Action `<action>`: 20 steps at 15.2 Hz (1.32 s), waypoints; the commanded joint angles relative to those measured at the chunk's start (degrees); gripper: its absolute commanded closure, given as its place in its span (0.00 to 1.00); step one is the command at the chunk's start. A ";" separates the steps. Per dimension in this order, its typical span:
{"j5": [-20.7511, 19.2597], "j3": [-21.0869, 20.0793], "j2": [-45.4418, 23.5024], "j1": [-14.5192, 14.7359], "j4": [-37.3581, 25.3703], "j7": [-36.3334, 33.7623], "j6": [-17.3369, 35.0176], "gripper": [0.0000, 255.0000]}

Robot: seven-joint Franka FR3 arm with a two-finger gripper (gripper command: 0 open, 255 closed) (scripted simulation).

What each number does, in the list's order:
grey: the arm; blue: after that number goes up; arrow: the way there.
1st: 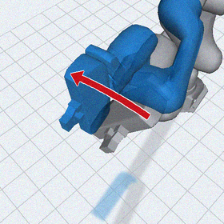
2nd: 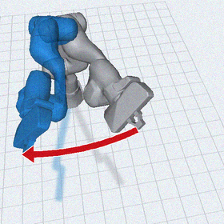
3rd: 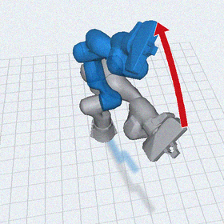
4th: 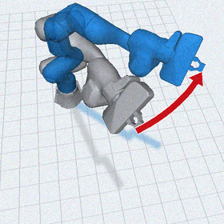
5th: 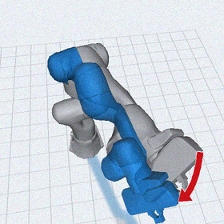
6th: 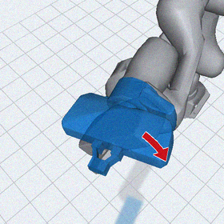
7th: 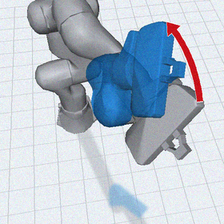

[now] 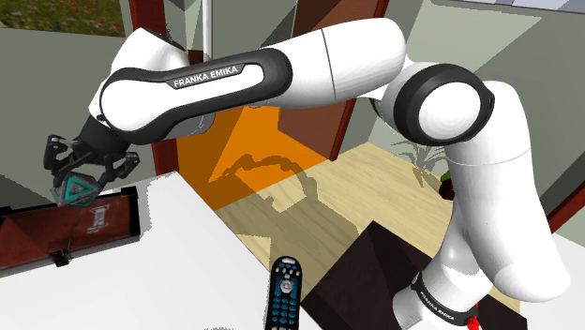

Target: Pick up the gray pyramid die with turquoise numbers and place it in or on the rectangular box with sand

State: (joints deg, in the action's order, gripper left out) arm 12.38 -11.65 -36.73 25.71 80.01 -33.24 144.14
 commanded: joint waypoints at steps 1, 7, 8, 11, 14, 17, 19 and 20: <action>0.20 -0.14 -0.52 -0.12 0.82 0.48 1.32 1.00; 0.27 -0.19 -0.82 -0.14 1.07 0.66 1.86 1.00; 0.27 -0.19 -0.82 -0.14 1.07 0.66 1.86 1.00; 0.27 -0.20 -0.82 -0.15 1.07 0.66 1.86 0.00; 0.27 -0.19 -0.82 -0.14 1.07 0.66 1.86 0.00; 0.58 -0.37 1.11 -0.68 2.58 0.89 1.37 0.00; 1.22 -0.70 4.82 -1.74 5.23 1.35 0.18 0.00; 1.47 -0.82 6.24 -2.16 6.16 1.52 -0.37 0.00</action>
